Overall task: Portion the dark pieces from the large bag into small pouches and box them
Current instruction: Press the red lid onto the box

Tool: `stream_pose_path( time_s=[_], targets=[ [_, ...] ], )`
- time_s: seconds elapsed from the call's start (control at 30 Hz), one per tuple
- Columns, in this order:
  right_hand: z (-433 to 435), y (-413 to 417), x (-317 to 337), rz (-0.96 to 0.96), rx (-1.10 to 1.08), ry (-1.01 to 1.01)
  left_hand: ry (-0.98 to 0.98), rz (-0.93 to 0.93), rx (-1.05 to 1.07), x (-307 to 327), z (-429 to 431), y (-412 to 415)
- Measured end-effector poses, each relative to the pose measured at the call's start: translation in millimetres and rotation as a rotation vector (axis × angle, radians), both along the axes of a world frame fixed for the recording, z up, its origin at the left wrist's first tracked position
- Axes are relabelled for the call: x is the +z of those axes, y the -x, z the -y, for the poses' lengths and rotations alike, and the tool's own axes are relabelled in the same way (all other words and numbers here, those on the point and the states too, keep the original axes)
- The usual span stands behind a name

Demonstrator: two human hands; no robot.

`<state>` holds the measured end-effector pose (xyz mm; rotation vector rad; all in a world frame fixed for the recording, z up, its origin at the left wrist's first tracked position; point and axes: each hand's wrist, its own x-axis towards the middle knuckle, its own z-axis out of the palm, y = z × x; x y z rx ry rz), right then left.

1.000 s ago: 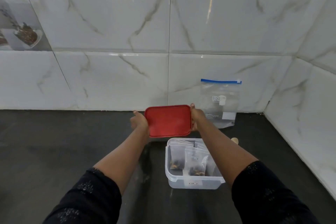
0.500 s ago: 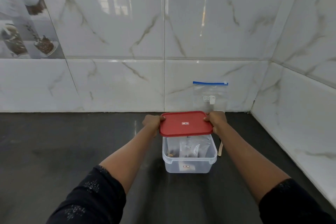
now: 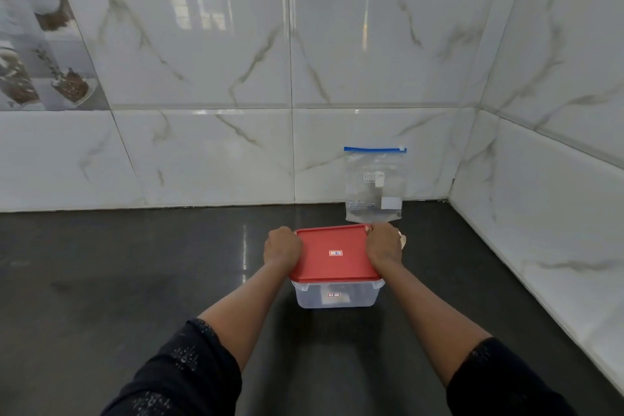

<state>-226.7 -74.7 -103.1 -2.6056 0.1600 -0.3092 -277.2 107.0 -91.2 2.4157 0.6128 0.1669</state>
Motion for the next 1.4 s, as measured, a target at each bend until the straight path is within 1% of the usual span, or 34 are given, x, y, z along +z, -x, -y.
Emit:
stream_pose_path(
  time_s=[0.1,0.27,0.33,0.43,0.5,0.53,0.6,0.67,0.8,0.93,1.0,1.07,1.17,1.27,1.4],
  targets=[
    [4,-8,-9,-0.029,0.000,0.032,0.035,0.019,-0.004,-3,3,-2],
    [9,-23,-17,-0.141,0.048,-0.035,0.022,0.054,-0.004,-14,8,-8],
    [9,-23,-14,-0.189,0.057,-0.055,0.052,0.065,0.006,-16,9,-9],
    [9,-19,-11,-0.274,0.039,-0.017,0.120,0.041,0.024,-17,9,-11],
    [9,-18,-9,-0.381,0.056,-0.102,0.181,-0.025,0.050,-17,8,-12],
    [10,-19,-11,-0.437,0.072,-0.189,0.206,-0.065,0.057,-17,7,-13],
    [12,-24,-16,-0.479,0.069,-0.392,0.248,-0.113,0.051,-17,5,-15],
    [13,-27,-20,-0.501,0.080,-0.535,0.285,-0.107,0.031,-17,4,-17],
    [15,-32,-29,-0.525,0.112,-0.656,0.276,-0.084,0.011,-17,2,-16],
    [14,-31,-28,-0.503,0.100,-0.636,0.245,-0.036,0.010,-21,0,-15],
    [15,-34,-32,-0.494,0.088,-0.607,0.232,0.004,0.046,-24,1,-14],
    [16,-38,-37,-0.489,0.074,-0.599,0.175,0.019,0.101,-25,3,-10],
    [14,-26,-25,-0.485,0.050,-0.625,0.052,-0.001,0.149,-22,7,-5],
    [14,-15,-16,-0.458,0.045,-0.597,0.000,-0.038,0.168,-20,9,-3],
    [15,-3,-10,-0.428,0.035,-0.449,-0.039,-0.094,0.161,-16,15,0]
  ],
)
